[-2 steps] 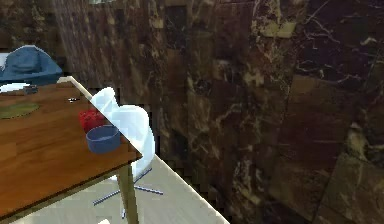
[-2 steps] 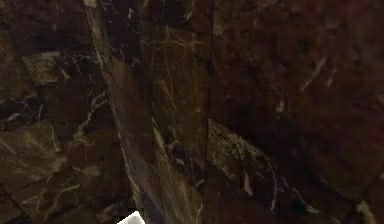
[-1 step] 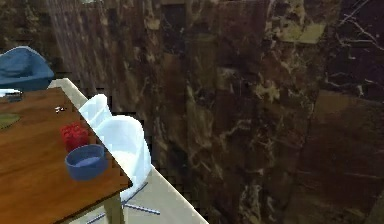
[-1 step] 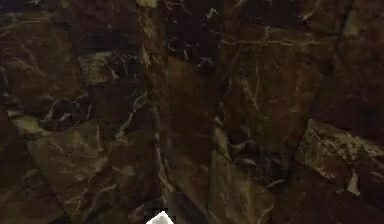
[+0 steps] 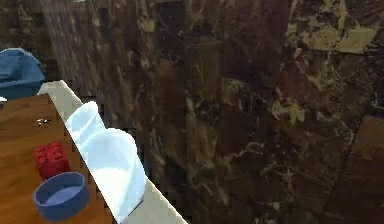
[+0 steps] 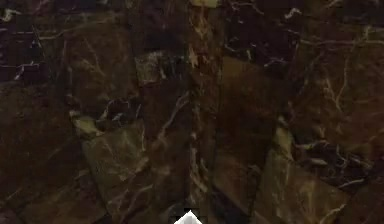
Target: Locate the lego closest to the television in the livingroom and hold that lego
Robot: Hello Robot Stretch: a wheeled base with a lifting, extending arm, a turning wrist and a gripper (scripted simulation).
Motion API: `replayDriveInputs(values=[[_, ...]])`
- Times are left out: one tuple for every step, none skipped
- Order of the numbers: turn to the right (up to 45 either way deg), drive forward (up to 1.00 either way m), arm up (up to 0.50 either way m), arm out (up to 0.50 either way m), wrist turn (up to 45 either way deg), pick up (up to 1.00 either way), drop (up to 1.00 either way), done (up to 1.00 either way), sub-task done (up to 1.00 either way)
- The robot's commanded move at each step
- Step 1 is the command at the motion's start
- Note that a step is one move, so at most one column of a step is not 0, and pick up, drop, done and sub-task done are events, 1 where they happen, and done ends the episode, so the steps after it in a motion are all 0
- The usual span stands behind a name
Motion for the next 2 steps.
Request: replayDriveInputs(values=[[-18.0, 0.0, 0.0, 0.0, 0.0, 0.0, 0.0, 0.0, 0.0], [0.0, 0.25, 0.0, 0.0, 0.0, 0.0, 0.0, 0.0, 0.0]])
